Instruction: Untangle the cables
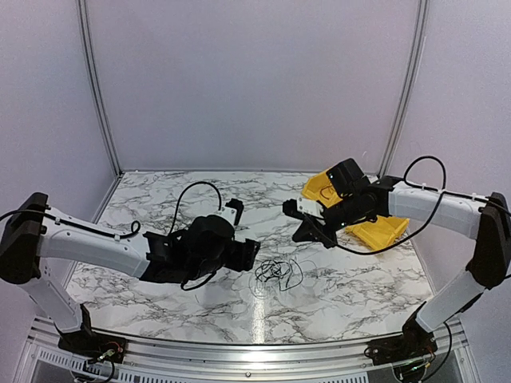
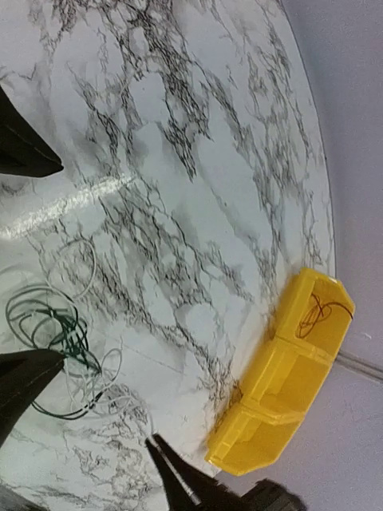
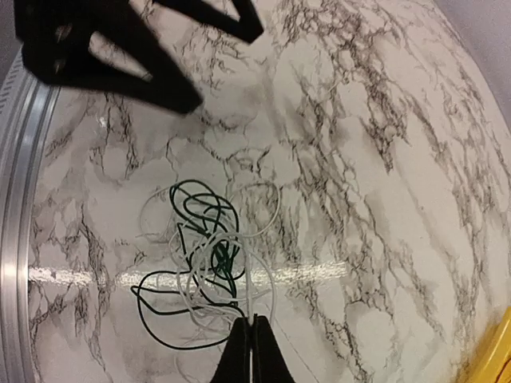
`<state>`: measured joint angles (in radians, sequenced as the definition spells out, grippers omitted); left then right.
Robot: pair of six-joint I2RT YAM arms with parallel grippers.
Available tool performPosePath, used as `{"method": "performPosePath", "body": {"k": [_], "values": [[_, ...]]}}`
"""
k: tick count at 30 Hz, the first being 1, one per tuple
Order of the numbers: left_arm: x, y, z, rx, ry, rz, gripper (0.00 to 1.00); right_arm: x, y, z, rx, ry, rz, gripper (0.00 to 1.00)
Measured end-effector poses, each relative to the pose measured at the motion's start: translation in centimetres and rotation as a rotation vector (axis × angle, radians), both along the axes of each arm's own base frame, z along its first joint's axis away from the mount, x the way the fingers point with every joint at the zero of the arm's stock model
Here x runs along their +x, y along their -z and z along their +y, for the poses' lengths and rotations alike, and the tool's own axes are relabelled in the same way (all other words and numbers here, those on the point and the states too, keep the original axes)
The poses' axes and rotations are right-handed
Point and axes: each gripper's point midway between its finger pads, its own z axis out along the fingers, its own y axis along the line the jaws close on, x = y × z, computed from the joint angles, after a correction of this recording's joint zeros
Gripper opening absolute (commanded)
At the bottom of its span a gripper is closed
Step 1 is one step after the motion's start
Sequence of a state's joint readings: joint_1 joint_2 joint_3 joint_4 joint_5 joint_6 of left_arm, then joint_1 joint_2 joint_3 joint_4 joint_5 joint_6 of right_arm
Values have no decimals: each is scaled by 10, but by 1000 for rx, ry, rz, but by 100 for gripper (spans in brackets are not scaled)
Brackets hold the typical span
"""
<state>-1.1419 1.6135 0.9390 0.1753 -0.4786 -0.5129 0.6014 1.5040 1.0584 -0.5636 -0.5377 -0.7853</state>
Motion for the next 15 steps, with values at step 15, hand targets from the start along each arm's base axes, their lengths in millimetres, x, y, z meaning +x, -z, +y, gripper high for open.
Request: {"method": "performPosePath", "body": {"k": [15], "values": [[4, -16, -72, -83, 65, -137, 60, 6, -67, 23, 144, 34, 71, 0]]}}
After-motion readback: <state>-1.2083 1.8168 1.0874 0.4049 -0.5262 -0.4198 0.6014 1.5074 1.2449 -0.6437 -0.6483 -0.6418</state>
